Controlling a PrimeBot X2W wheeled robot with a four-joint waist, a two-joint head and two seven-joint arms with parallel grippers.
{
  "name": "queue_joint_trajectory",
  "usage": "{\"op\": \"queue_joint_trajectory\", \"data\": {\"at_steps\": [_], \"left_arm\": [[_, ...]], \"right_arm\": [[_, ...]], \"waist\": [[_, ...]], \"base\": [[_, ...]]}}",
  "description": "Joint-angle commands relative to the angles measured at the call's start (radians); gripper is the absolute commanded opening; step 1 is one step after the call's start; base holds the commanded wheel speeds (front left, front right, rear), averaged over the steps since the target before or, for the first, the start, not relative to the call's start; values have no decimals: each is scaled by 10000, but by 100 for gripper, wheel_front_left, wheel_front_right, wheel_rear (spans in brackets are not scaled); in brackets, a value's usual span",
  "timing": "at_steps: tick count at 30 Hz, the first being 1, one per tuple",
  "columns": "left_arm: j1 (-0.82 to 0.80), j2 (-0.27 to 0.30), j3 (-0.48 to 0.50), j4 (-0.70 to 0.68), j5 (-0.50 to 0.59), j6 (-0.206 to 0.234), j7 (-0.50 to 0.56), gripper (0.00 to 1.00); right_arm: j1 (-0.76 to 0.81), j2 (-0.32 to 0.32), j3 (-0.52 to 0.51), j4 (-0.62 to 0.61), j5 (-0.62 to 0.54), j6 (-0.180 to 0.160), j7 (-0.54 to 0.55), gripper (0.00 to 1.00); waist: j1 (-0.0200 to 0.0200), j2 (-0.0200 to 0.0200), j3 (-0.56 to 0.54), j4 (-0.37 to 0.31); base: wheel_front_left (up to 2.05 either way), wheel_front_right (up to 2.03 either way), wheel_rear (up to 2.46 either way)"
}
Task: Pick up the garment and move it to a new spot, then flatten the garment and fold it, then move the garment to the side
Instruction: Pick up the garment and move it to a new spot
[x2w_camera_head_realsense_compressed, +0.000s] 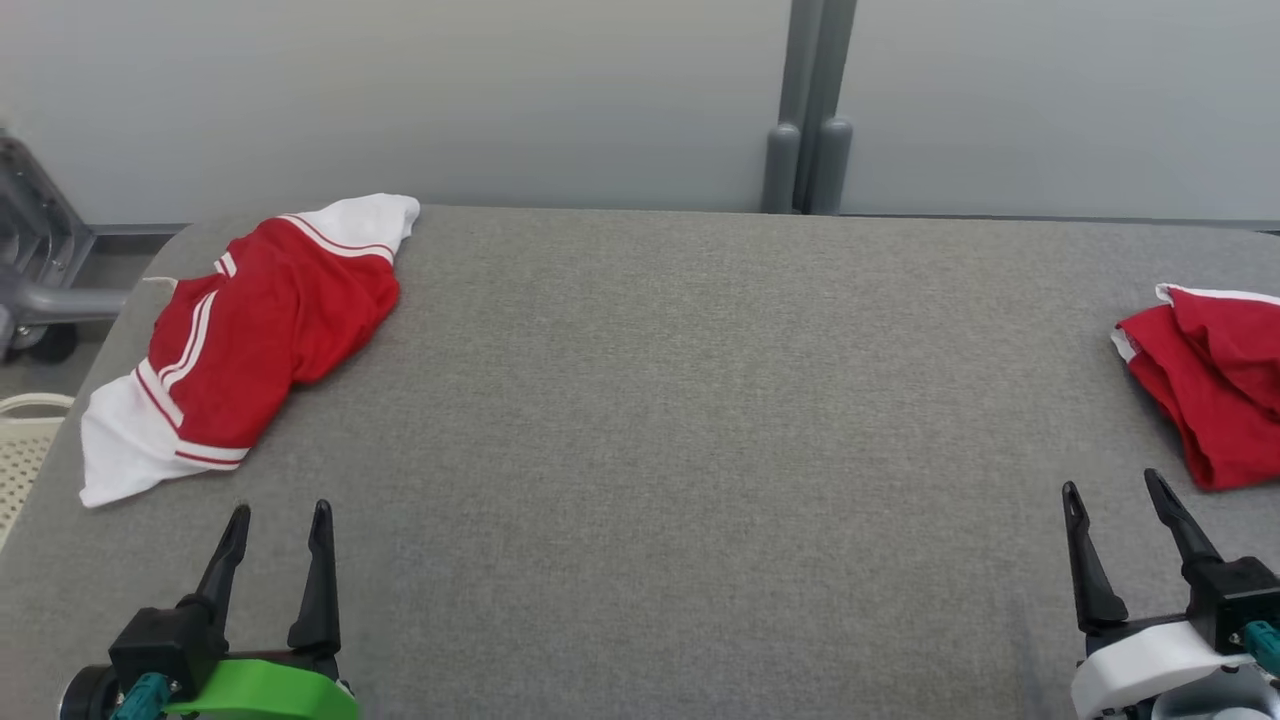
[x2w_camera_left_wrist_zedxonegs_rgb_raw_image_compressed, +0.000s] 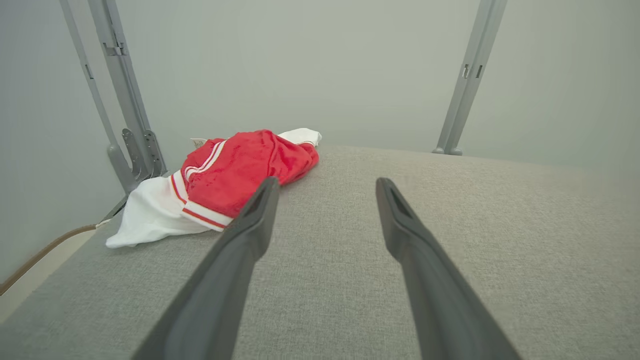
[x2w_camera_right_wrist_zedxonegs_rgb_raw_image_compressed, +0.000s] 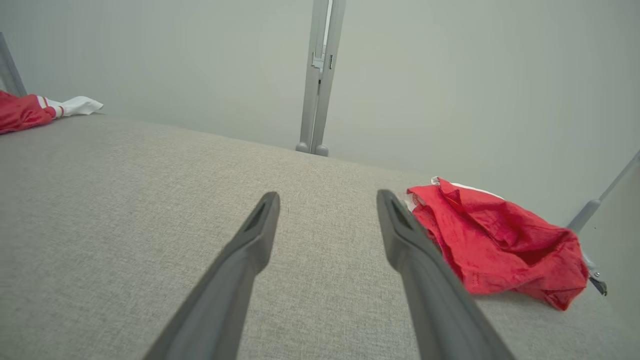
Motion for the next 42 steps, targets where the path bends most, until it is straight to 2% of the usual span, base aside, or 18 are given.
{"op": "queue_joint_trajectory", "data": {"at_steps": [1,11,18,24,32,36,40,42], "left_arm": [[195,-62,89,-58,86,14,-7,100],[499,-438,511,-404,195,124,-7,100],[706,-582,706,-499,305,45,-8,100],[663,-677,791,-520,402,-22,-8,100],[290,-853,957,-508,316,-78,-8,100],[-418,-1062,859,-106,110,-100,9,100],[-1962,-1267,737,619,-483,0,357,100],[-2832,-1356,788,1190,-784,195,548,100]], "right_arm": [[-165,31,125,-63,6,-14,-34,100],[-387,155,1397,-154,46,-14,-30,100],[-276,48,1682,-193,118,-14,-30,100],[-198,18,1697,-202,137,-14,-30,100],[-367,-60,1730,-411,207,-14,-30,100],[-617,-297,1515,-728,205,-14,-30,100],[-1115,-737,1299,-1190,257,-14,-30,100],[-1459,-985,1201,-1415,290,-14,-30,100]], "waist": [[0,90,-9,634],[0,90,-104,2189],[0,90,-198,2964],[0,90,-222,3134],[0,90,199,3024],[0,90,854,2988],[0,90,1994,2958],[0,90,2564,2862]], "base": [[0,0,0],[0,0,0],[0,0,0],[0,0,0],[0,0,0],[0,0,0],[0,0,0],[0,0,0]]}}
